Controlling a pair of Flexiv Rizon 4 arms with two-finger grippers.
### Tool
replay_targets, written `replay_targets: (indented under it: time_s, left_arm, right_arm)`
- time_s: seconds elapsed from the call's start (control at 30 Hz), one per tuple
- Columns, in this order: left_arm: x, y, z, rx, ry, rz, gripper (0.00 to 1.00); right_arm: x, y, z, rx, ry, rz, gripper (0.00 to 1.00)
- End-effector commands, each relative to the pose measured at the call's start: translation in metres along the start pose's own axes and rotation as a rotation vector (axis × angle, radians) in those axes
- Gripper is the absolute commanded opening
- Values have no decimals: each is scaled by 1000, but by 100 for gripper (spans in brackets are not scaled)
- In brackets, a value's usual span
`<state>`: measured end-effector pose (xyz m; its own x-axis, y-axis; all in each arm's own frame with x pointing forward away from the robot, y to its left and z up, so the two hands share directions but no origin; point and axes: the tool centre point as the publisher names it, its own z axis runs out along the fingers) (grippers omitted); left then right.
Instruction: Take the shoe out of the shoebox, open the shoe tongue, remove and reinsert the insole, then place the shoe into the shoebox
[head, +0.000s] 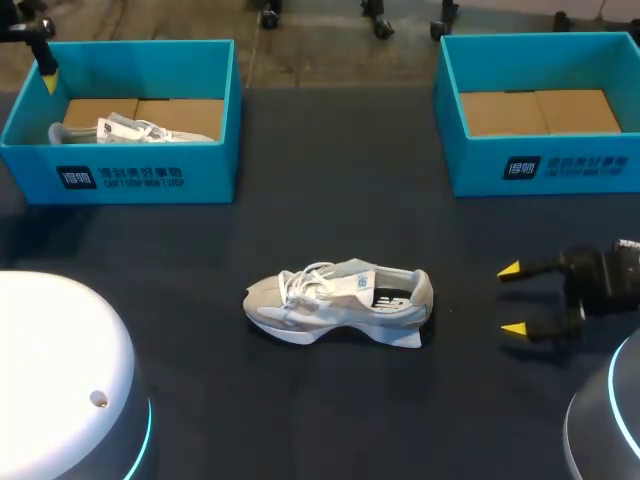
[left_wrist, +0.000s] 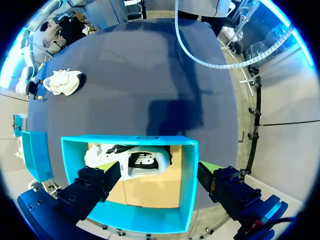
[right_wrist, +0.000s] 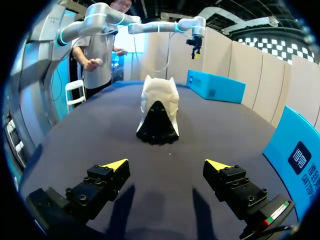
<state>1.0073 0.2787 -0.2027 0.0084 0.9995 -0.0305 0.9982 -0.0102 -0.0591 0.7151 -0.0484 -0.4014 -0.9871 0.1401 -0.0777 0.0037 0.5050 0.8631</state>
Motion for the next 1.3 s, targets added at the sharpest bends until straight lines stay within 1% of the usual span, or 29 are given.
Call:
replay_targets:
  time_s: [0.03, 0.33, 0.4, 0.47, 0.67, 0.73, 0.8, 1.03, 1.3]
  left_arm:
    - [0, -2, 0, -4, 1, 1, 100]
    - [0, -2, 0, -4, 1, 1, 100]
    - [0, -2, 0, -4, 1, 1, 100]
    - [0, -2, 0, -4, 1, 1, 100]
    - [0, -2, 0, -4, 1, 1, 100]
    - [0, -2, 0, -4, 1, 1, 100]
    - [0, -2, 0, -4, 1, 1, 100]
    - [0, -2, 0, -4, 1, 1, 100]
    - [0, -2, 0, -4, 1, 1, 100]
  right_arm:
    - [-3, -1, 2, 1, 9, -3, 100]
    - [-2, 7, 8, 17, 33, -14, 100]
    - [-3, 10, 9, 30, 17, -2, 100]
    - [-3, 12, 13, 21, 10, 7, 100]
    - [-1, 24, 29, 5, -41, 31, 100]
    - [0, 27, 35, 17, -36, 34, 100]
    - [1, 29, 39, 7, -37, 41, 100]
    - [4, 32, 48, 6, -35, 58, 100]
    - [8, 42, 70, -12, -36, 66, 100]
